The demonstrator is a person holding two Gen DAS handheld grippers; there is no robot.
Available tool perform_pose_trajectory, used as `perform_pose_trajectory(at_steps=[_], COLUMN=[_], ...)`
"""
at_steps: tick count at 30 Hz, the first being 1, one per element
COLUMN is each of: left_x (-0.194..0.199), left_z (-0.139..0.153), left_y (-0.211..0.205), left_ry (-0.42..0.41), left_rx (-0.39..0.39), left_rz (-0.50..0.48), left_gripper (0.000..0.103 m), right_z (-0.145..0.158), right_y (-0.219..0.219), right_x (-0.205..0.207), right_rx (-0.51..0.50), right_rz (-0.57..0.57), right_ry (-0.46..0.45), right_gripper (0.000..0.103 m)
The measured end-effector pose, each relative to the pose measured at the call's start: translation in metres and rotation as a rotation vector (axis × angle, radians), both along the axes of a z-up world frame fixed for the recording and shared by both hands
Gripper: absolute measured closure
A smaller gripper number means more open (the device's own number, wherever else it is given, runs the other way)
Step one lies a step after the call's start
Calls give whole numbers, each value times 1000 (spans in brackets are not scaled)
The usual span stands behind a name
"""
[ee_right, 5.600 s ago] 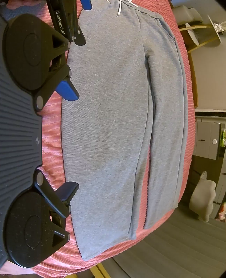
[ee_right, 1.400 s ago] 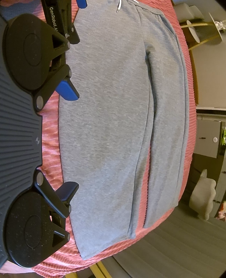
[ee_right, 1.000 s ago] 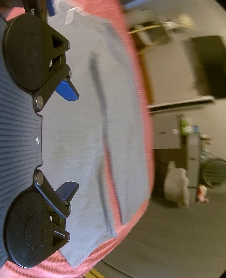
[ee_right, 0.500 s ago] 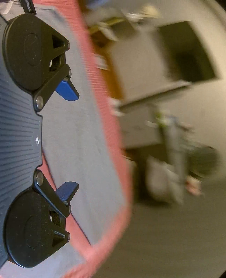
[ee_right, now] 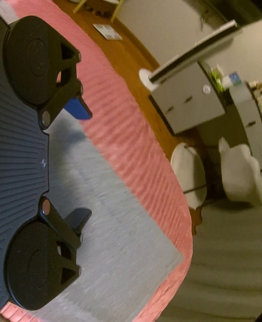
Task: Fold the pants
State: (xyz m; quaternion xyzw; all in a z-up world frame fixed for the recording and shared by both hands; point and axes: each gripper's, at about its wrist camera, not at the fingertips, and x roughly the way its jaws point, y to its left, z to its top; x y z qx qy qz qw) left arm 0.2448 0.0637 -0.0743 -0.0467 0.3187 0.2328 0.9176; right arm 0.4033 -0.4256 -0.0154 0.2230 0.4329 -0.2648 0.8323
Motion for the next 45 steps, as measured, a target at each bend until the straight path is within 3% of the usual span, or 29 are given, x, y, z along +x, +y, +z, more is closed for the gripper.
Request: perform_pose_trajectory(at_steps=[2,5,7,8,9,10,14,19,22,25,27,29,32,34,35,36,37,40,45], left_x=[5,5,5,4,4,3,0,-9,-15,-27,-32,-32,-28,-22,-19,-14,-8,21,70], left_z=[-5,-8,-8,-9,-8,-6,1,17,24,33,38,40,34,32,31,31,32,33,25], left_y=[2,6,10,11,12,14,26,52,66,76,77,80,87,91,92,93,93,85,77], left_ry=[25,20,19,20,22,25,8,-32,-41,-76,-102,-95,-51,-19,-8,-2,9,68,194], left_rx=[7,-2,-18,-25,-33,-43,-44,-117,-208,-319,-381,-486,-628,-684,-707,-730,-745,-748,-669], left_rz=[-5,-9,-15,-17,-18,-21,2,73,86,72,23,-27,-48,-5,4,8,6,-38,-42], left_gripper=[0,0,0,0,0,0,0,0,0,0,0,0,0,0,0,0,0,0,0], right_z=[-8,-24,-30,-30,-30,-28,-5,40,44,27,5,4,15,17,15,10,5,-6,-8], right_y=[-9,-9,-7,-6,-5,-6,-13,12,39,61,65,58,50,49,51,53,54,54,53], right_x=[14,24,29,30,28,22,-32,-176,-279,-358,-391,-404,-400,-395,-396,-399,-396,-392,-391], right_rx=[34,25,-8,-58,-70,-48,15,-7,-4,-46,-53,-23,-54,-84,-87,-94,-91,-42,-26], right_rz=[-29,-71,-85,-82,-61,-46,-41,47,80,129,114,89,77,104,120,129,147,174,173], right_ry=[21,54,86,112,104,83,-29,-161,-119,-1,90,51,14,3,0,4,16,32,24], right_gripper=[29,31,56,84,95,98,101,101,101,101,102,102,91,58,29,18,17,0,0])
